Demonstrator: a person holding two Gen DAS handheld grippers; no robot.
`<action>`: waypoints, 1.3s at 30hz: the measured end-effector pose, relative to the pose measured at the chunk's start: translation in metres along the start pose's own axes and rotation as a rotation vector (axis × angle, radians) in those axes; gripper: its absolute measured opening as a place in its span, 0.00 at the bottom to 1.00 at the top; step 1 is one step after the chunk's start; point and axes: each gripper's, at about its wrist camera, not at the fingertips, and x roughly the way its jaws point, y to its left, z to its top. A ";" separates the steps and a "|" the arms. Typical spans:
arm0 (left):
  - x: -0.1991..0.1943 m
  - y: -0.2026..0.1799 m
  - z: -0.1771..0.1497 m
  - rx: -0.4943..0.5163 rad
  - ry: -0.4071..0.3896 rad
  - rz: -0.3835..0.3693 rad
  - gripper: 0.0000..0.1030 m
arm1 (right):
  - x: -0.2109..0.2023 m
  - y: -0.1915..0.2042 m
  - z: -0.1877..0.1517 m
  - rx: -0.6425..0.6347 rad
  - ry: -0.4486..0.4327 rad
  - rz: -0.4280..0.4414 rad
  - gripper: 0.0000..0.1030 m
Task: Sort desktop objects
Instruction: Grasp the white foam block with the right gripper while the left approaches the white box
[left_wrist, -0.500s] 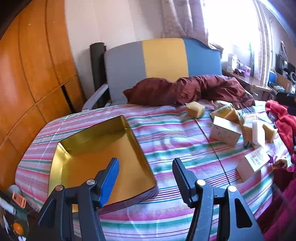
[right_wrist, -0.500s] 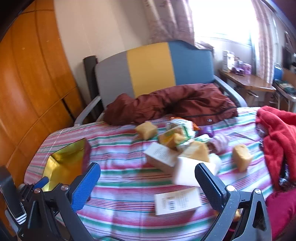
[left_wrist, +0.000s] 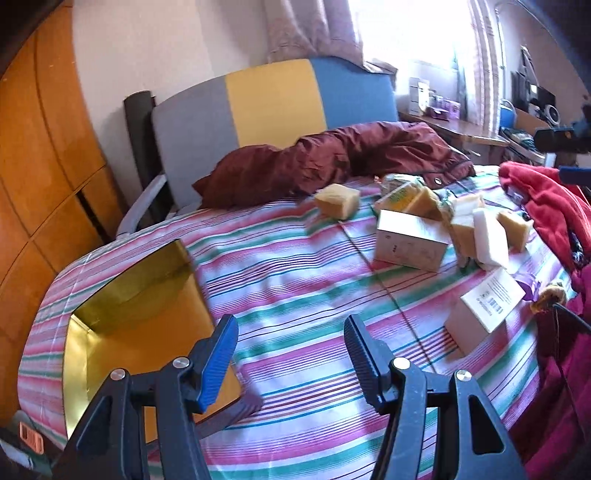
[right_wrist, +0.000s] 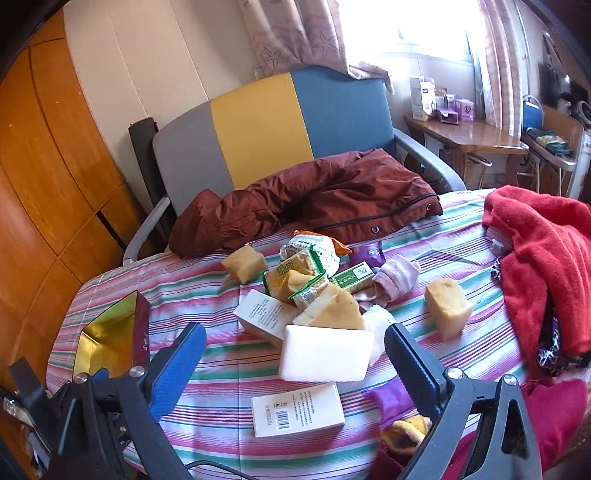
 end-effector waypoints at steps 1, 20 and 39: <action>0.002 -0.003 0.001 0.008 0.002 -0.009 0.59 | 0.003 -0.002 0.003 0.002 0.007 0.000 0.95; 0.056 -0.037 0.022 -0.003 0.105 -0.305 0.73 | 0.107 -0.081 -0.017 0.176 0.287 -0.062 0.87; 0.123 -0.036 0.092 -0.071 0.203 -0.505 0.84 | 0.125 -0.043 -0.015 0.016 0.297 0.055 1.00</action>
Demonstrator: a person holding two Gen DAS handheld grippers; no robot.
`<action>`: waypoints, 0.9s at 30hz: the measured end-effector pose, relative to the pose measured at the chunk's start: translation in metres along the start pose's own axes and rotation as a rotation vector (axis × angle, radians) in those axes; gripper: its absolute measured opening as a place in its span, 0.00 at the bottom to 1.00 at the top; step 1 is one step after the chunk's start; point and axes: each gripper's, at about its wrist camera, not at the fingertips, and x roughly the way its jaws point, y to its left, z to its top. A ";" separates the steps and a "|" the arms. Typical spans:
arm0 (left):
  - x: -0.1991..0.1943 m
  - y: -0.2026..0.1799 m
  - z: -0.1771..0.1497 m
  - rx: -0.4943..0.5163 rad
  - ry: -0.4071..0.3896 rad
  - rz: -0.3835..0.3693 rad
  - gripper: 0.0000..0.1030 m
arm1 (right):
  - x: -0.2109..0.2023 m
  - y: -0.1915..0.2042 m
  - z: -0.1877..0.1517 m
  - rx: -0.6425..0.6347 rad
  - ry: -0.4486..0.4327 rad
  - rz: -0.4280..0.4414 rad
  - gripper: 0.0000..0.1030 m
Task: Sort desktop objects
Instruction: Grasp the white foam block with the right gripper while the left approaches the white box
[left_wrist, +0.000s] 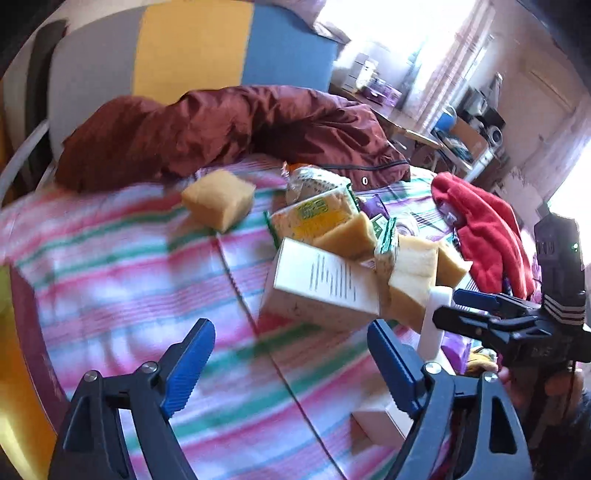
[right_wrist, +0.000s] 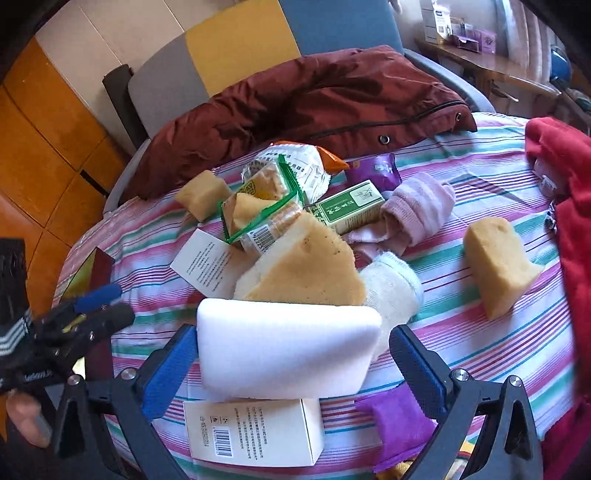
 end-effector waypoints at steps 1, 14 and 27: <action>0.005 0.001 0.003 0.004 0.011 -0.016 0.85 | 0.004 0.001 0.001 0.003 0.017 0.013 1.00; 0.047 -0.037 0.022 0.337 0.033 0.021 0.88 | -0.009 -0.004 0.005 0.033 -0.050 0.101 0.93; 0.068 -0.052 0.019 1.028 0.159 0.121 0.88 | -0.018 -0.014 0.010 0.091 -0.072 0.174 0.93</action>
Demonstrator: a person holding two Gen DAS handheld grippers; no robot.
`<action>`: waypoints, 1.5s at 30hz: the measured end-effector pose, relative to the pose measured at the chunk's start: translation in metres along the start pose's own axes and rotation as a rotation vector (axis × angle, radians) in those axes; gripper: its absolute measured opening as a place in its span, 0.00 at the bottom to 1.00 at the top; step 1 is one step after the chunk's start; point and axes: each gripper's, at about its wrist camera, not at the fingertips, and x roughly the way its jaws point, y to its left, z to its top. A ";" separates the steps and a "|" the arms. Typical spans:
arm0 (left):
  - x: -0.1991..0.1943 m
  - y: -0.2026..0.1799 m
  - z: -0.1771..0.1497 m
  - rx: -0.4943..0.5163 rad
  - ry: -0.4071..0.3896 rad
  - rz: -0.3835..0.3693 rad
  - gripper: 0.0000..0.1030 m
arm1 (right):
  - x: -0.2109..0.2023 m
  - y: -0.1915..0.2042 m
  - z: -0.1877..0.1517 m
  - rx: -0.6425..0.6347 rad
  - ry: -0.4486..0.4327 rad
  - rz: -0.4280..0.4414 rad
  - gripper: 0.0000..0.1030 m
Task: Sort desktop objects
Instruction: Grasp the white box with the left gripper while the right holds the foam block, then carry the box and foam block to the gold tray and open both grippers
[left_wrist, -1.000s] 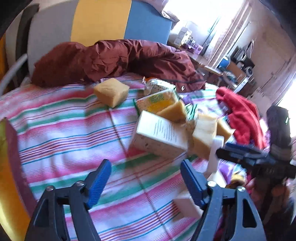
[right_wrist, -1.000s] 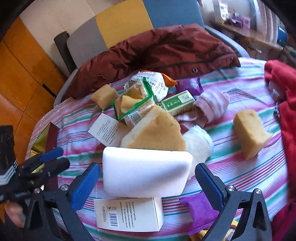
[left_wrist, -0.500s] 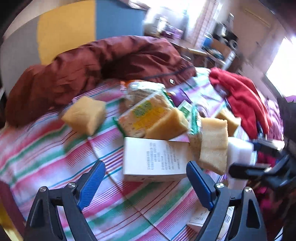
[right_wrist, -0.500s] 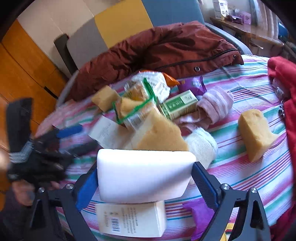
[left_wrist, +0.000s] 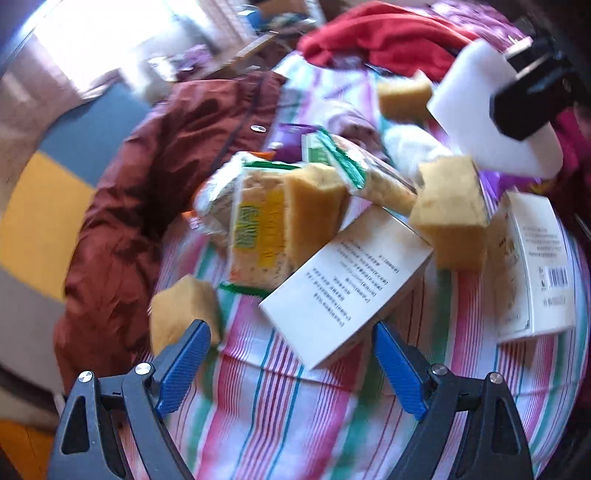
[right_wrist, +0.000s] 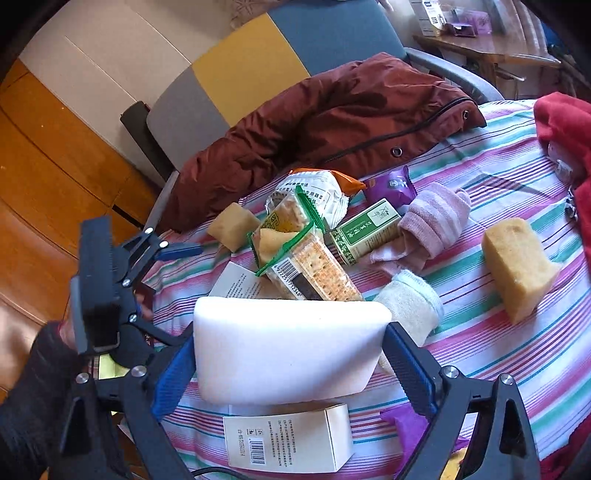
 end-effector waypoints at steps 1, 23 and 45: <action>0.002 0.000 0.003 0.020 0.002 -0.007 0.88 | 0.000 -0.001 0.000 0.007 0.002 0.001 0.93; -0.015 -0.032 -0.019 -0.309 -0.016 -0.040 0.54 | 0.002 0.004 -0.001 -0.063 -0.011 -0.059 0.93; -0.120 -0.050 -0.103 -0.853 -0.172 0.162 0.51 | -0.006 0.036 -0.012 -0.214 -0.051 -0.018 0.93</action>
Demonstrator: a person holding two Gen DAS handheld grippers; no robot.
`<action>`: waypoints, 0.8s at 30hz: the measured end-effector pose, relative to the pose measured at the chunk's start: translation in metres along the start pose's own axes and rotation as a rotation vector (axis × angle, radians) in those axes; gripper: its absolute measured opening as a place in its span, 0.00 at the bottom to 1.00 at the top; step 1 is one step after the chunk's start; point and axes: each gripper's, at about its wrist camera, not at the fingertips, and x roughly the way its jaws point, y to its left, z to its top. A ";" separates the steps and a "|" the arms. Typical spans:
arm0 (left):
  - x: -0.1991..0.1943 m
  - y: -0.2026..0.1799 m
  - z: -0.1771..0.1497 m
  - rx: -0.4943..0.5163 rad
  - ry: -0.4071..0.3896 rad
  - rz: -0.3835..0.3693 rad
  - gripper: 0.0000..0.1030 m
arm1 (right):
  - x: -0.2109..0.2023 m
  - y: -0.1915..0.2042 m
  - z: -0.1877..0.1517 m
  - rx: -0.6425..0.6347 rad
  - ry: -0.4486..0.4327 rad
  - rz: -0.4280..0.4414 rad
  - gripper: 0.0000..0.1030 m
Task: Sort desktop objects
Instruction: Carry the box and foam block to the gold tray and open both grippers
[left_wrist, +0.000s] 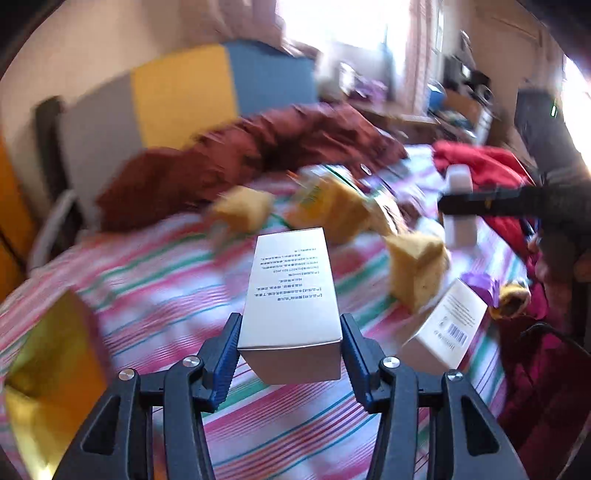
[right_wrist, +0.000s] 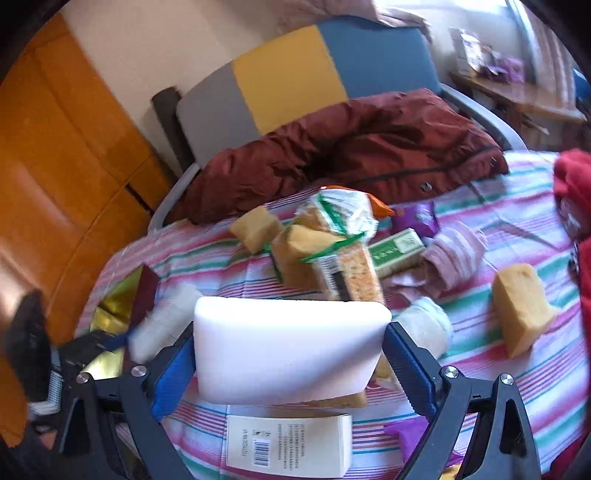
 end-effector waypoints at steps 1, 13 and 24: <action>-0.011 0.009 -0.003 -0.031 -0.015 0.018 0.51 | 0.002 0.009 -0.002 -0.024 0.013 0.000 0.93; -0.096 0.117 -0.057 -0.291 -0.080 0.360 0.51 | 0.021 0.152 -0.003 -0.218 0.078 0.159 0.93; -0.119 0.220 -0.121 -0.515 -0.044 0.517 0.51 | 0.120 0.297 -0.014 -0.353 0.245 0.256 0.93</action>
